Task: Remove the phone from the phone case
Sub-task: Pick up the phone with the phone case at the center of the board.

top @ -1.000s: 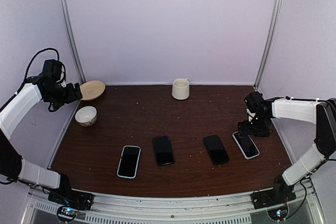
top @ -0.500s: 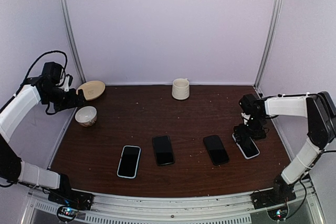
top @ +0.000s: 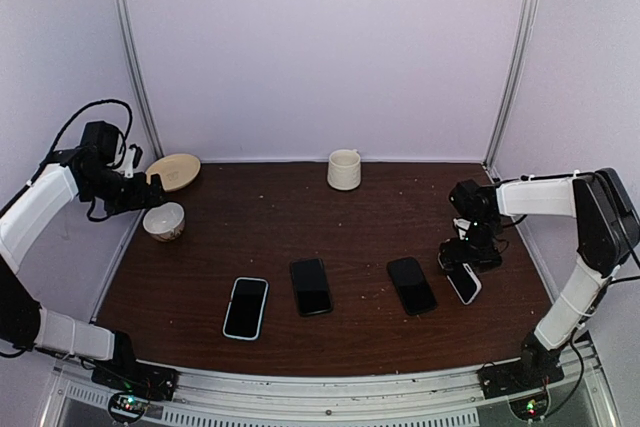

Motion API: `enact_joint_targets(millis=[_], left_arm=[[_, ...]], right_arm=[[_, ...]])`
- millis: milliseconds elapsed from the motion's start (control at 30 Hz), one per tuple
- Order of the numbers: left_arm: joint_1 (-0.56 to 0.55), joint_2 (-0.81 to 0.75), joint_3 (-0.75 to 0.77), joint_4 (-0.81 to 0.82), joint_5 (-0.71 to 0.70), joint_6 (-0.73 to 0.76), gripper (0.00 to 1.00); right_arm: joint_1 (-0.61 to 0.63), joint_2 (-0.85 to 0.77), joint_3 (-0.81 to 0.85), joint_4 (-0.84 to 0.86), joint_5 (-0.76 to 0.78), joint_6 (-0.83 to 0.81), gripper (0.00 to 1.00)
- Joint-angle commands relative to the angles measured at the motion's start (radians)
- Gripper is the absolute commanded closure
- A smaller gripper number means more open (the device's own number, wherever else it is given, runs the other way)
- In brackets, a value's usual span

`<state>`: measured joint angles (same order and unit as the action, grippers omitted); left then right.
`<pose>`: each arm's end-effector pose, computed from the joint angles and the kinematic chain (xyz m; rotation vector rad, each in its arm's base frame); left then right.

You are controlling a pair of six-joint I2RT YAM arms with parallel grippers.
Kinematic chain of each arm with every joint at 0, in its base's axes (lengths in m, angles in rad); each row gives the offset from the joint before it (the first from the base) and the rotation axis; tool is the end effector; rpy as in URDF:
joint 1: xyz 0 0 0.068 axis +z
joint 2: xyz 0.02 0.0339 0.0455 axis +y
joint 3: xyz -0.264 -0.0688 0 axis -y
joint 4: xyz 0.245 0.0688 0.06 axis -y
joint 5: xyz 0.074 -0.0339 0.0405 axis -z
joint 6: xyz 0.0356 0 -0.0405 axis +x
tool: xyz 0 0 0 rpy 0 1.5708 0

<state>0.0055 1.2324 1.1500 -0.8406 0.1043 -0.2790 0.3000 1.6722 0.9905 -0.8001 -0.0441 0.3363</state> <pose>0.2475 -0.0023 0.3149 -0.3114 2.4838 -0.2440 0.2713 0.0856 0.1592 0.0527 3.0686 0.1070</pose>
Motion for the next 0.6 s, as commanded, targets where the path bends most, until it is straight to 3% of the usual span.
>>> enact_joint_targets(millis=[0, 233, 400, 567], left_arm=[[-0.001, -0.028, -0.013, 0.011, 0.032, 0.020, 0.02], [-0.002, -0.029, -0.017, 0.012, 0.038, 0.028, 0.02], [-0.002, -0.028, -0.017, 0.015, 0.048, 0.031, 0.02], [-0.002, -0.025, -0.018, 0.017, 0.066, 0.032, 0.02]], right_arm=[[0.013, 0.014, 0.026, -0.049, -0.046, -0.020, 0.01], [0.013, -0.020, 0.031, -0.054, -0.074, -0.016, 0.04], [0.029, -0.044, 0.032, -0.096, -0.031, -0.004, 0.53], [0.072, -0.088, 0.060, -0.154, 0.020, 0.005, 0.80]])
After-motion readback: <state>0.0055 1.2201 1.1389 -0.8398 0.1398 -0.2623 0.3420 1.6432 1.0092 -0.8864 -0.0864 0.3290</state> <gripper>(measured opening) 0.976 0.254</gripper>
